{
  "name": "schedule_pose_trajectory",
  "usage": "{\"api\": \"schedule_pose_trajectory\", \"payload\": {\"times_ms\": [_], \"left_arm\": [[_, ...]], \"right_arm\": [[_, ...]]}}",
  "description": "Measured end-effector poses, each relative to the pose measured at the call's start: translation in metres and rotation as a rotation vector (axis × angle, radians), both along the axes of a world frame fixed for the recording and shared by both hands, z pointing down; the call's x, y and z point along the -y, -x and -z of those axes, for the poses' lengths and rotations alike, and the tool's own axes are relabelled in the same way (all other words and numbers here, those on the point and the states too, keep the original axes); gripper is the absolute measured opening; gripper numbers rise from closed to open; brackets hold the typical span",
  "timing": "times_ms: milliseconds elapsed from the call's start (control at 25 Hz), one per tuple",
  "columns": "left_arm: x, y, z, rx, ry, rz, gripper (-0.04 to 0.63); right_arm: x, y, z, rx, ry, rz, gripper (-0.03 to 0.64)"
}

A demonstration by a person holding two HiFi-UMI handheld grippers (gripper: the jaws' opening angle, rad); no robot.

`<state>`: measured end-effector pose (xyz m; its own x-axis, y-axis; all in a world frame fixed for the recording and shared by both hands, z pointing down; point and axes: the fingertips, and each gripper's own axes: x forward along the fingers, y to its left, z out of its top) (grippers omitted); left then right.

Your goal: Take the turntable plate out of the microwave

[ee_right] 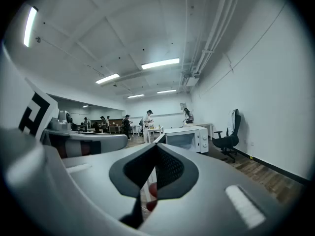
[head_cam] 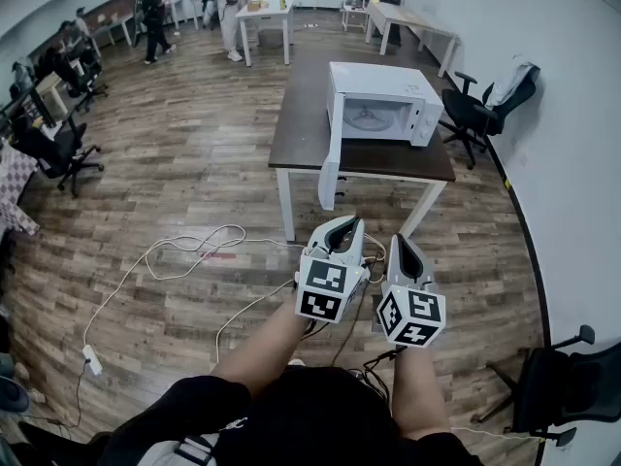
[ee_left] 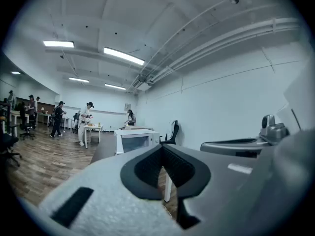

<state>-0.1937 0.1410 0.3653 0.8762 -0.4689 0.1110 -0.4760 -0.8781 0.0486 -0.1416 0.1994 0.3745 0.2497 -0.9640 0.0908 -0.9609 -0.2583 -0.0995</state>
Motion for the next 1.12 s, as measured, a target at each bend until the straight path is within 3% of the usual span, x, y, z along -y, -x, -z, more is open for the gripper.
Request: {"api": "schedule_pose_trajectory", "payload": {"times_ms": [280,840,1120], "left_arm": [[0.015,0.004,-0.006,0.024,-0.021,-0.007,0.008],[0.041,0.018,-0.025,0.017,0.015,-0.056,0.008],[0.062,-0.003,-0.025,0.029,-0.029,-0.044,0.008]], "right_arm": [[0.013,0.008,-0.001,0.033,-0.025,0.028,0.009],[0.035,0.022,-0.023,0.019,0.042,0.007,0.009],[0.062,0.003,-0.023,-0.004,0.022,0.039,0.009]]}}
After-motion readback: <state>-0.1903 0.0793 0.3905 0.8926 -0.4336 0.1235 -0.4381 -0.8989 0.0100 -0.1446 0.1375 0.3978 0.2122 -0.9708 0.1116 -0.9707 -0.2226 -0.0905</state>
